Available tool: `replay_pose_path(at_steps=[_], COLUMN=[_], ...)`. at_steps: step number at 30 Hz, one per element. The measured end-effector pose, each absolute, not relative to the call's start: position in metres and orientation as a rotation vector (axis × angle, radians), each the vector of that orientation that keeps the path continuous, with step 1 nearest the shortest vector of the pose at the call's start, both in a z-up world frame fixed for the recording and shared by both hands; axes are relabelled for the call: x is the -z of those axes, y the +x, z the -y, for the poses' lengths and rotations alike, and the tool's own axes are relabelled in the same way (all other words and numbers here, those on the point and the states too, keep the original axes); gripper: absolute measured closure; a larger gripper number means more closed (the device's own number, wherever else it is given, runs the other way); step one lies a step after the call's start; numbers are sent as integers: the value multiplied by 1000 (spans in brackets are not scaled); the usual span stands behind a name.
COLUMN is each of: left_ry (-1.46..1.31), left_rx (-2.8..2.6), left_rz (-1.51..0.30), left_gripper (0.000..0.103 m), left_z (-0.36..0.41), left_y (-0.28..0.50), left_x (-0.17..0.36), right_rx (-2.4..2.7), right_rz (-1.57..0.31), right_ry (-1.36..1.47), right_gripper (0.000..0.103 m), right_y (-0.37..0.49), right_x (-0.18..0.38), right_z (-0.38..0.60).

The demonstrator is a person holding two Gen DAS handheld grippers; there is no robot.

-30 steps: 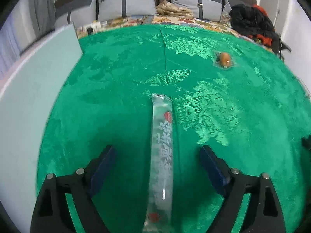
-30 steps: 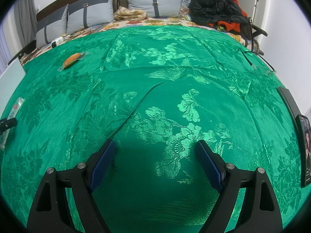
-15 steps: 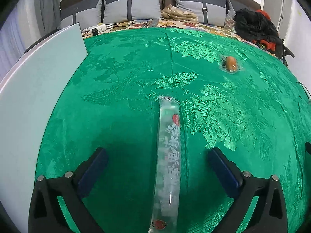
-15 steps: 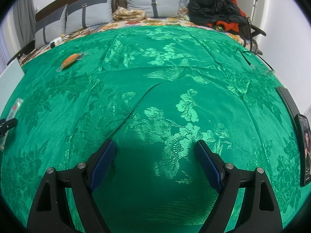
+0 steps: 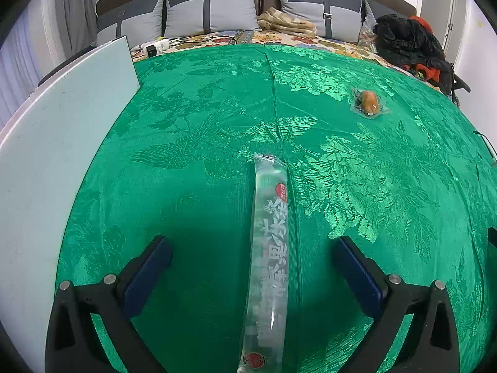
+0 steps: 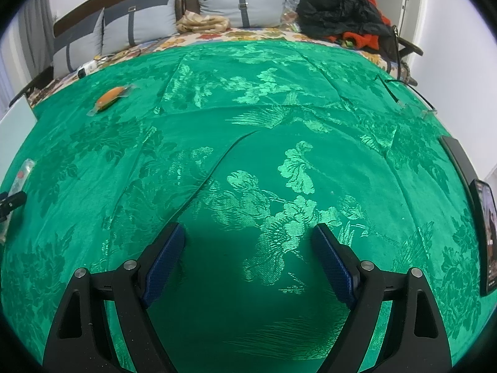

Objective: Organize snacks
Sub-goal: 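Grasp the clear jelly stick with the left gripper, then grasp the wrapped sausage with the right gripper while the left gripper holds the jelly stick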

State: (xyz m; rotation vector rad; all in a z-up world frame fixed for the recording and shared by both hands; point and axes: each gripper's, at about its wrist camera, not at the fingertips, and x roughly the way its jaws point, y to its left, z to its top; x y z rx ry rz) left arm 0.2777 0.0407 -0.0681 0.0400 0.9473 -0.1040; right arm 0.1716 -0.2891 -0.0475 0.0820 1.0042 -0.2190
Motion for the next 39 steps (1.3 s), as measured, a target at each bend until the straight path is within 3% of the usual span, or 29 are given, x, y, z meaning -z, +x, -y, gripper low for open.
replay_pose_path(at_steps=[4,6,11,19,21,25,34,36,37,39], left_ry=[40,40,40,39,40,40,41,41,39,43], left_rx=[104,104,104,105,104,105,105,104,106,115], left_rz=[-947,-947,-947,-947,-947,-947,-947,-947,-947,-954], left_gripper=[0,0,0,0,0,0,0,0,0,0], left_z=[-41,-41,-41,-41,-41,-41,-41,-40,-41,-40], left_y=[278,278,278,278,278,278,278,278,278,278], left_x=[68,68,68,69,68,68,68,68,68,68], right_rx=[195,140,-33,43,95,50,-119,-159,-173,-205], right_rz=[-1060,-989,-1023,-1170,-1180,-1161,-1118,-1121,-1124,-1122], right_ry=[141,258,419,263,140,124,132,170,200,293], right_gripper=[14,14,17,19,53,62,63,71,100,97], right_y=[191,216,321,429,429,411,327,304,292,269], right_x=[40,20,20,64,67,62,31,26,24,19], right_z=[289,283,232,149,136,140,161,171,178,198])
